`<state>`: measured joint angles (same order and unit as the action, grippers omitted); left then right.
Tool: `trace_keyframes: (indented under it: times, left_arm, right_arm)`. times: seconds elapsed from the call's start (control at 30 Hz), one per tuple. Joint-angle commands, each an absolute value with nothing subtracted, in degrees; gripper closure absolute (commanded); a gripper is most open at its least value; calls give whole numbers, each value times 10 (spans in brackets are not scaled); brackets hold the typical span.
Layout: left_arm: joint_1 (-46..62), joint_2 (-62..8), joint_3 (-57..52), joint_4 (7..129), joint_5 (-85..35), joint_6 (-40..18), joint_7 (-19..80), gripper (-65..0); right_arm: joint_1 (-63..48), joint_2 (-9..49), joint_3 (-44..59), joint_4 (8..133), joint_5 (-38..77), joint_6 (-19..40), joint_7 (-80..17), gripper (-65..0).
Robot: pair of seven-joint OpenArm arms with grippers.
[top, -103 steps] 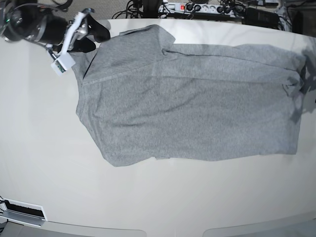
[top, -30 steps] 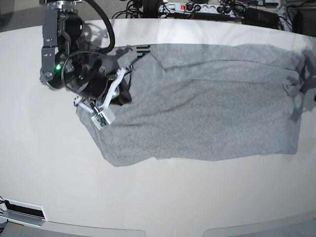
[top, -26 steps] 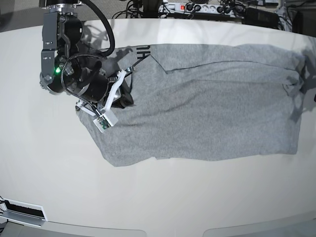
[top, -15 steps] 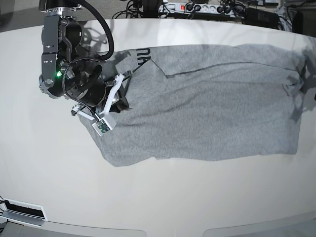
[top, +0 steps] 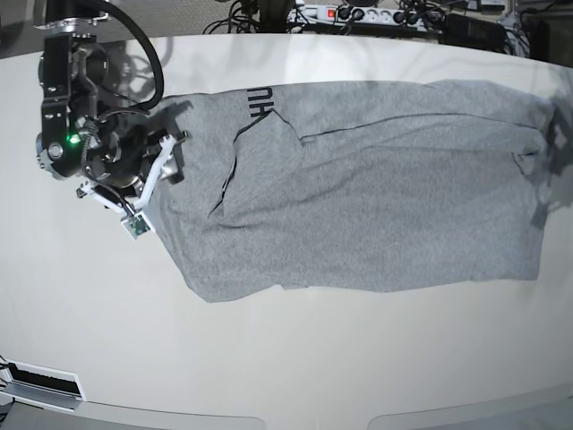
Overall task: Layout the t-shirt on the table in an organized manner, then fold the t-shirt properly
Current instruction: 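Grasp the shirt fabric near the printed lettering with the right gripper, then pull the shirt with both grippers away from each other to flatten it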
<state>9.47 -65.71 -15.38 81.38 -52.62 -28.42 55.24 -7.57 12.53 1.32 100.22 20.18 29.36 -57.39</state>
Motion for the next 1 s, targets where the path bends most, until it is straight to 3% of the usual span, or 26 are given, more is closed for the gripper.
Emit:
trace_keyframes:
  times: [0.0,0.03,0.1,0.13,0.2,0.4,0.57,0.8,0.97]
  left_arm:
    - [85,-676,-172,819,-538,-287,545,-302]
    - [85,-675,-176,819,-539,-302,545,-245]
    - [86,-674,-177,819,-541,-355,551,-37]
    - [86,-674,-177,819,-546,-374,564,0]
    - [86,-675,-177,819,-564,-400,590,0]
    - [97,-674,-177,831,-604,-400,604,0]
    - [133,-645,-177,870,-574,-400,589,0]
    - [140,-573,-177,881,-508,-400,550,0]
    - [174,-526,-177,880,-508,-400,538,0]
  right_arm:
    - [-68,134,15,1012,229,310,-570,-238]
    - [-69,135,15,1012,248,340,-576,-161]
    - [-71,135,15,1012,277,400,-599,-3]
    - [-74,135,15,1012,299,400,-617,0]
    - [-78,139,15,1012,342,400,-640,0]
    - [-80,157,13,1012,356,400,-637,0]
    - [-81,168,-21,1012,239,400,-589,0]
    - [-80,189,-102,1012,165,400,-545,0]
    - [-81,197,-124,1011,111,336,-520,0]
